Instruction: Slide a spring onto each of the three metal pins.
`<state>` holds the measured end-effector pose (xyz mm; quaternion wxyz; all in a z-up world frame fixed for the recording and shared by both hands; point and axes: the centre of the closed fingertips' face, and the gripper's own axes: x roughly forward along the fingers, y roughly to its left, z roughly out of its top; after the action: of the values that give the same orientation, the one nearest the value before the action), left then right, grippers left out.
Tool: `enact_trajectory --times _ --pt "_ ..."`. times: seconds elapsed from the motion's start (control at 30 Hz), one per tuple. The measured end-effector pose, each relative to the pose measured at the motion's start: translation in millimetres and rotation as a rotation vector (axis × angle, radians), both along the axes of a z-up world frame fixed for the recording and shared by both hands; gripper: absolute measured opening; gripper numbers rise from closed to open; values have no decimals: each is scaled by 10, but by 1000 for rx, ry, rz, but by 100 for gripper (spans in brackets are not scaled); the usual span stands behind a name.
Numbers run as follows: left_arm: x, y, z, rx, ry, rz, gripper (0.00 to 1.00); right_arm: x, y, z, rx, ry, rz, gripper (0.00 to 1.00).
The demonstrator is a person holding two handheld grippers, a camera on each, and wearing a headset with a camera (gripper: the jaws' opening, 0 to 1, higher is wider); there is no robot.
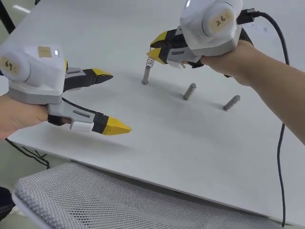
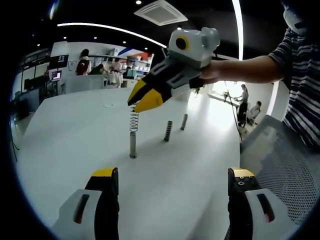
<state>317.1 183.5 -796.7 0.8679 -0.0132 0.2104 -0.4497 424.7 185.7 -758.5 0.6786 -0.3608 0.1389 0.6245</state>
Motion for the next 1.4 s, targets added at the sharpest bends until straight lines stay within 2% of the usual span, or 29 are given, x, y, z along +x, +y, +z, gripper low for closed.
enact_trajectory --times 0.5,0.97,1.07,1.2,1.27,1.4 --pt "-1 39 -22 -9 6 17 89 -21 1 -156 -26 21 1 12" --pt "39 95 -6 -18 3 37 87 -48 25 -622 -107 81 -5 12" --pt "44 92 -11 -21 4 39 87 -64 2 -603 -106 98 -16 12" --pt "52 72 -25 -23 6 38 87 -131 -53 -659 -116 101 -17 12" --pt "54 58 -25 -25 8 36 87 -154 -47 -635 -103 112 -22 12" --pt "59 26 -5 -27 7 33 87 -140 -61 -624 -97 119 -31 13"
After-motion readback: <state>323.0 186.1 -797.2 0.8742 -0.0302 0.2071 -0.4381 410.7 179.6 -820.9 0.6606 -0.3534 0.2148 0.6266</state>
